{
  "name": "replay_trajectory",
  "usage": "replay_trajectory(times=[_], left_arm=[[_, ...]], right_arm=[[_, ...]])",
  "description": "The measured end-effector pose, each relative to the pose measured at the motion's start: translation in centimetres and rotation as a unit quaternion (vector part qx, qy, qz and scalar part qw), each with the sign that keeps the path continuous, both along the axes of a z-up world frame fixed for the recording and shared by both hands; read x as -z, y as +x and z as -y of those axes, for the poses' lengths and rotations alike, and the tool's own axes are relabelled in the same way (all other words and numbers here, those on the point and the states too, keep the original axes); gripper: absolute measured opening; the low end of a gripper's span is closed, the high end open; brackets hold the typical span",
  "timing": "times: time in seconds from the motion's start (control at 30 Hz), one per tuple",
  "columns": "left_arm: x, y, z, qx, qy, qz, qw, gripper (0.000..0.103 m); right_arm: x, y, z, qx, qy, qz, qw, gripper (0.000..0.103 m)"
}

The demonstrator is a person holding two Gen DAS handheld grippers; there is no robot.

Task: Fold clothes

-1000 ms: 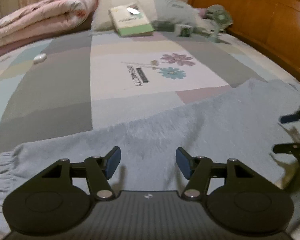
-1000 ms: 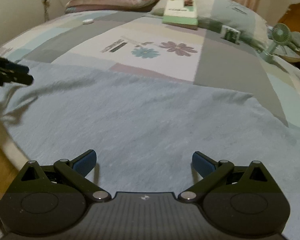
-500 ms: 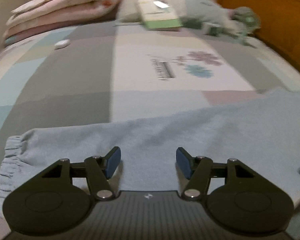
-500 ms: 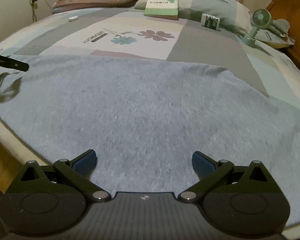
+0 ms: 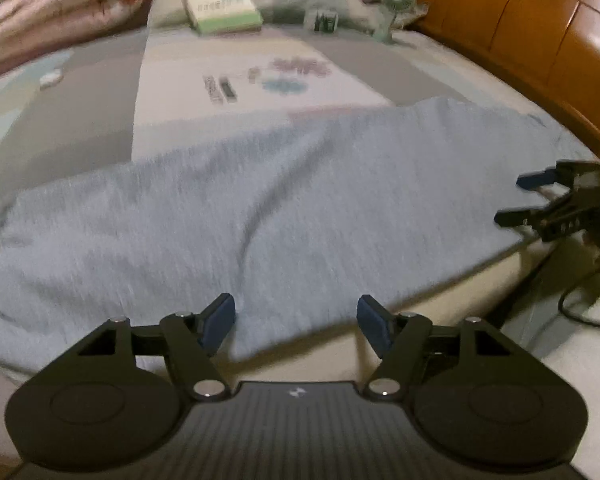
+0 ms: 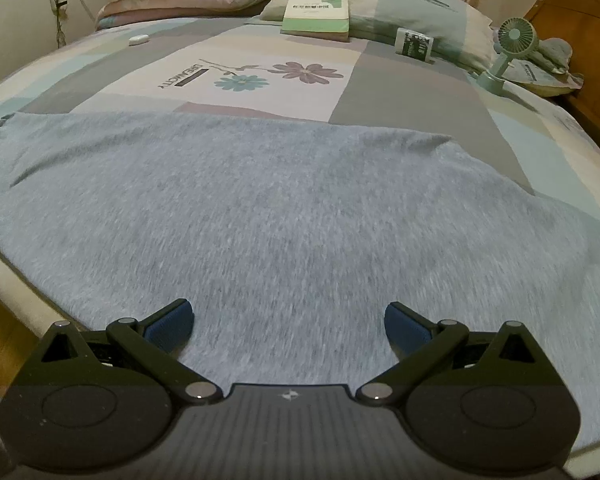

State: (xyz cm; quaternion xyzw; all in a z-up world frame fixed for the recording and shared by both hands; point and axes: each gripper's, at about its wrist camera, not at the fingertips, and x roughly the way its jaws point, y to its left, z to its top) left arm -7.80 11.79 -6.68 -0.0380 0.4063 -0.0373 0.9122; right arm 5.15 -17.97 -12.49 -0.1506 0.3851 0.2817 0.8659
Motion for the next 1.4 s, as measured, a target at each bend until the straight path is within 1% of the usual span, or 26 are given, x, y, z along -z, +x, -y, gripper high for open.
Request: replay_trajectory(times=[0.03, 0.1, 0.13, 0.2, 0.23, 0.27, 0.3, 0.37, 0.4, 0.5, 0.53, 0.57, 0.63, 0.7, 0.8, 0.83, 0.87, 0.93, 1.0, 1.03, 1.1, 1.2, 1.23, 1.33, 1.4], left_arm=[[-0.4, 0.1, 0.0, 0.0, -0.011, 0.014, 0.9998, 0.068], [-0.5, 0.6, 0.1, 0.008, -0.051, 0.026, 0.9983, 0.068], [-0.3, 1.0, 0.2, 0.009, -0.07, 0.016, 0.9974, 0.068], [1.0, 1.6, 0.2, -0.002, -0.089, -0.027, 0.9956, 0.067], [1.5, 1.6, 0.2, -0.008, -0.096, -0.04, 0.9945, 0.068], [1.5, 1.0, 0.2, -0.008, -0.101, -0.032, 0.9943, 0.071], [1.3, 0.8, 0.1, -0.003, -0.11, -0.04, 0.9932, 0.073], [0.9, 0.6, -0.2, 0.005, -0.133, -0.055, 0.9896, 0.073], [0.6, 0.6, -0.4, 0.005, -0.133, -0.054, 0.9897, 0.073], [-1.2, 1.0, -0.9, 0.001, -0.086, -0.005, 0.9963, 0.073], [-1.7, 1.3, -1.4, -0.008, -0.069, 0.011, 0.9975, 0.074], [-2.0, 1.5, -2.1, -0.022, -0.051, 0.02, 0.9982, 0.074], [-2.2, 2.1, -3.6, -0.059, -0.009, 0.029, 0.9978, 0.074], [-1.7, 2.5, -5.0, -0.104, 0.04, 0.029, 0.9933, 0.074], [-0.3, 2.6, -6.8, -0.171, 0.121, 0.018, 0.9777, 0.074], [0.1, 2.5, -7.3, -0.179, 0.133, 0.014, 0.9746, 0.074], [0.6, 2.4, -7.8, -0.185, 0.135, 0.006, 0.9735, 0.074], [1.4, 2.0, -8.4, -0.191, 0.123, -0.005, 0.9739, 0.074], [1.9, 1.3, -8.9, -0.195, 0.11, -0.011, 0.9746, 0.076], [2.1, 0.8, -8.9, -0.198, 0.102, -0.009, 0.9748, 0.076], [2.0, -0.2, -9.4, -0.2, 0.085, -0.005, 0.9762, 0.076], [2.0, -1.3, -10.5, -0.202, 0.062, -0.008, 0.9775, 0.078], [2.0, -1.4, -10.6, -0.199, 0.063, -0.011, 0.9778, 0.078], [1.4, -0.9, -9.9, -0.192, 0.095, -0.02, 0.9765, 0.077], [0.7, -0.2, -9.0, -0.187, 0.109, -0.009, 0.9763, 0.076]], right_arm=[[0.0, 0.0, 0.0, 0.001, 0.0, 0.0, 1.0, 0.103], [0.0, 0.0, -0.1, 0.003, -0.001, 0.0, 1.0, 0.103], [0.0, 0.0, -0.1, 0.003, -0.002, -0.001, 1.0, 0.103], [0.0, 0.1, -0.1, 0.003, -0.002, -0.002, 1.0, 0.103], [0.0, 0.1, -0.1, 0.003, -0.002, -0.002, 1.0, 0.103], [0.0, 0.1, -0.1, 0.003, -0.001, -0.002, 1.0, 0.103], [0.1, 0.0, -0.1, 0.003, -0.001, -0.001, 1.0, 0.103], [0.1, 0.0, 0.0, 0.003, 0.001, 0.0, 1.0, 0.103], [0.1, 0.0, 0.0, 0.003, 0.002, 0.0, 1.0, 0.103], [0.0, 0.1, -0.1, 0.004, -0.001, -0.002, 1.0, 0.103], [-0.2, 0.1, -0.3, 0.003, -0.002, -0.003, 1.0, 0.103], [-0.4, 0.2, -0.5, 0.003, -0.004, -0.004, 1.0, 0.103], [-1.0, 0.4, -1.7, -0.016, -0.001, 0.002, 1.0, 0.103], [-1.8, 0.7, -3.3, -0.042, 0.003, 0.01, 0.999, 0.103], [-2.9, 1.1, -5.7, -0.079, 0.01, 0.023, 0.997, 0.103], [-3.0, 1.2, -6.7, -0.096, 0.012, 0.025, 0.995, 0.103], [-2.9, 1.2, -7.9, -0.116, 0.015, 0.025, 0.993, 0.103], [-2.5, 1.3, -10.1, -0.152, 0.017, 0.02, 0.988, 0.103], [-1.4, 1.2, -11.7, -0.179, 0.013, 0.002, 0.984, 0.103], [-0.8, 0.9, -12.0, -0.187, 0.009, 0.0, 0.982, 0.103], [0.1, 0.1, -11.3, -0.194, 0.005, 0.01, 0.981, 0.103], [0.2, -1.0, -8.7, -0.188, 0.016, 0.0, 0.982, 0.103], [0.2, -1.2, -7.8, -0.184, 0.02, -0.001, 0.983, 0.103], [-0.1, -1.5, -6.3, -0.17, 0.028, -0.002, 0.985, 0.103], [-0.3, -1.5, -5.9, -0.162, 0.027, -0.005, 0.986, 0.103]])
